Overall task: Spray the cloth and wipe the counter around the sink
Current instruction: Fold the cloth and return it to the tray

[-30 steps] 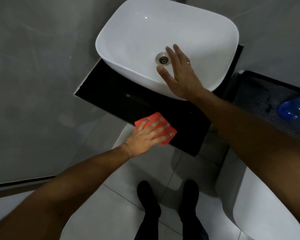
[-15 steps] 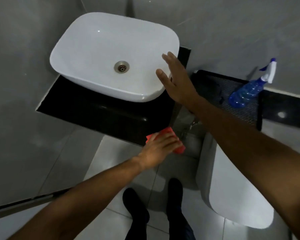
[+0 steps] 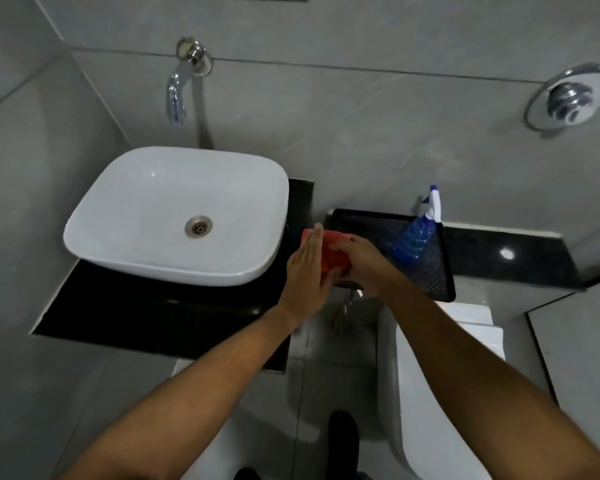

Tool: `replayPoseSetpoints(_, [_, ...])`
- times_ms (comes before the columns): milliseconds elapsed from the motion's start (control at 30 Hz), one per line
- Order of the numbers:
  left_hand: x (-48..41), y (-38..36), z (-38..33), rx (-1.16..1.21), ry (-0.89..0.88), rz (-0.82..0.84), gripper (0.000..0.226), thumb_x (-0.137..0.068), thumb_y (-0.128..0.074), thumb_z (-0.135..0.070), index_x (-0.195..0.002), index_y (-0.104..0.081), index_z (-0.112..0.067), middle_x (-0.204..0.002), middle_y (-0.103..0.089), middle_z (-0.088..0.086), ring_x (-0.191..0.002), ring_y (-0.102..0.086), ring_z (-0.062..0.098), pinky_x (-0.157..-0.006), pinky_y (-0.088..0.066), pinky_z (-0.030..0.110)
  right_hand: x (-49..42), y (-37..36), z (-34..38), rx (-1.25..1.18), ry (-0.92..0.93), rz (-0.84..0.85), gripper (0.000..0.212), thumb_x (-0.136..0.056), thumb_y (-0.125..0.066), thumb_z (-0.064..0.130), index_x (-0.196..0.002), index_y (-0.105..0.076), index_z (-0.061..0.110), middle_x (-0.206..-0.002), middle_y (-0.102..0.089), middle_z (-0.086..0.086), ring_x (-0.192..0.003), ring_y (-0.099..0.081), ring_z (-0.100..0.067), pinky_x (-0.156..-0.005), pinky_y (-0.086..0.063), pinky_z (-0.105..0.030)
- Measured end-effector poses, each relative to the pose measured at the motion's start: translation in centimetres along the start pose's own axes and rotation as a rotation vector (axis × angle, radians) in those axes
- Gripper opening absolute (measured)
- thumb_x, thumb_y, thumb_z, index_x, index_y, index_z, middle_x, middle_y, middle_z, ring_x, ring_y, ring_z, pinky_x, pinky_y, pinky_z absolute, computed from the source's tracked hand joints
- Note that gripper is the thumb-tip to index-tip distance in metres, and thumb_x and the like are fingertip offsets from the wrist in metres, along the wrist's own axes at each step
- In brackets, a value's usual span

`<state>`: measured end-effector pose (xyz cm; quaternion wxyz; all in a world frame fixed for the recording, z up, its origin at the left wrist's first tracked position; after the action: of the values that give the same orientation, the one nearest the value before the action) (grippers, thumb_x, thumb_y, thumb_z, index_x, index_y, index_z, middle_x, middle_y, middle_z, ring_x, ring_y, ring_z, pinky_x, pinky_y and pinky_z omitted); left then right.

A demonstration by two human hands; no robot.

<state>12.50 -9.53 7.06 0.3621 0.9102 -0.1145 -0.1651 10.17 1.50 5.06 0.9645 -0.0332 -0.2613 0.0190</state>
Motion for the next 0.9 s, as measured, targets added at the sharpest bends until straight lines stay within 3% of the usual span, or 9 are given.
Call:
replayPoseSetpoints(133, [-3.9,-2.9,2.0,0.308,0.249,0.065,0.084,-0.095,-0.048,-0.051,-0.157,0.002,-0.023,-0.167,0.002,0.001,-0.153,-0.002,0.018,-0.122,-0.01,0.038,-3.0,5.1,0.0,-0.026,0.009,-0.097,0.024,-0.086,-0.056,0.014,-0.107,-0.06,0.025,-0.115,-0.06,-0.01,-0.103,-0.058,-0.03,-0.084,-0.056,-0.044])
replayPoseSetpoints(200, [-6.1,-4.9,4.8,0.615,0.538,0.078,0.07,-0.094,-0.05,-0.056,-0.151,-0.031,-0.019,-0.158,-0.034,0.007,-0.142,-0.038,0.019,-0.114,-0.036,0.035,-5.2,7.5,-0.7,-0.076,-0.019,-0.13,0.029,-0.083,-0.05,0.009,-0.11,-0.057,0.019,-0.116,-0.058,-0.013,-0.101,-0.057,-0.029,-0.082,-0.053,-0.045])
replayPoseSetpoints(267, [-8.3,-7.9,7.2,0.803,0.719,0.16,0.034,-0.094,-0.058,-0.047,-0.111,-0.065,-0.018,-0.113,-0.072,0.004,-0.103,-0.067,0.018,-0.08,-0.054,0.024,-7.9,9.8,-1.5,-0.097,-0.054,-0.143,0.037,-0.081,-0.047,0.004,-0.116,-0.053,0.016,-0.116,-0.055,-0.014,-0.1,-0.055,-0.029,-0.079,-0.051,-0.045])
replayPoseSetpoints(333, [-10.5,-10.5,9.5,0.683,0.763,0.201,0.014,-0.094,-0.063,-0.033,-0.089,-0.064,-0.02,-0.089,-0.07,0.001,-0.086,-0.065,0.019,-0.071,-0.051,0.026,-10.8,11.9,-2.5,-0.037,-0.087,-0.154,0.049,-0.079,-0.046,-0.002,-0.124,-0.046,0.018,-0.116,-0.052,-0.013,-0.096,-0.054,-0.026,-0.073,-0.049,-0.039])
replayPoseSetpoints(400, [-11.8,-12.5,11.5,0.481,0.786,0.2,0.013,-0.094,-0.062,-0.028,-0.09,-0.061,-0.016,-0.088,-0.065,0.005,-0.084,-0.06,0.021,-0.073,-0.048,0.033,-13.0,13.2,-3.6,0.108,-0.083,-0.141,0.065,-0.08,-0.045,-0.008,-0.138,-0.036,0.022,-0.114,-0.052,-0.01,-0.093,-0.055,-0.023,-0.072,-0.05,-0.038])
replayPoseSetpoints(567, [-14.4,-17.4,14.4,0.039,0.779,0.262,0.03,-0.097,-0.055,-0.03,-0.109,-0.062,-0.004,-0.11,-0.069,0.021,-0.105,-0.064,0.036,-0.083,-0.048,0.036,-17.9,14.9,-6.0,0.583,0.053,-0.194,0.072,-0.087,-0.047,-0.009,-0.152,-0.025,0.016,-0.135,-0.049,-0.022,-0.118,-0.055,-0.036,-0.101,-0.049,-0.047])
replayPoseSetpoints(667, [-15.1,-19.6,14.7,-0.107,0.696,0.367,0.029,-0.096,-0.053,-0.019,-0.116,-0.063,-0.001,-0.118,-0.066,0.026,-0.111,-0.061,0.042,-0.089,-0.048,0.04,-19.5,14.8,-8.1,0.802,0.058,-0.173,0.063,-0.092,-0.055,0.004,-0.149,-0.031,0.013,-0.145,-0.04,-0.022,-0.128,-0.048,-0.04,-0.104,-0.043,-0.045])
replayPoseSetpoints(800, [-15.1,-19.8,13.4,-0.317,0.569,0.49,0.033,-0.094,-0.048,-0.014,-0.126,-0.056,-0.007,-0.129,-0.054,0.02,-0.111,-0.06,0.042,-0.093,-0.048,0.043,-19.9,13.8,-9.7,1.264,-0.05,-0.092,0.077,-0.091,-0.065,0.02,-0.153,-0.02,0.02,-0.164,-0.01,-0.016,-0.141,-0.03,-0.045,-0.106,-0.041,-0.054])
replayPoseSetpoints(900, [-16.1,-17.6,11.8,-0.392,0.492,0.467,0.031,-0.096,-0.045,-0.018,-0.123,-0.056,-0.01,-0.13,-0.051,0.017,-0.111,-0.059,0.04,-0.091,-0.049,0.045,-20.0,12.2,-6.6,1.483,0.015,-0.133,0.069,-0.093,-0.06,0.031,-0.151,-0.025,0.018,-0.165,-0.008,-0.015,-0.146,-0.02,-0.042,-0.112,-0.032,-0.055])
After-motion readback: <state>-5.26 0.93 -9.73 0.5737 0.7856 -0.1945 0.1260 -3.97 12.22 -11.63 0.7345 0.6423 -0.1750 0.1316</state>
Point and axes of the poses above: each hand's wrist, its own x-axis away from the middle knuckle, its own y-axis out of the back of the hand, z = x × y, the point moved 8 cm from there along -x, towards the middle knuckle
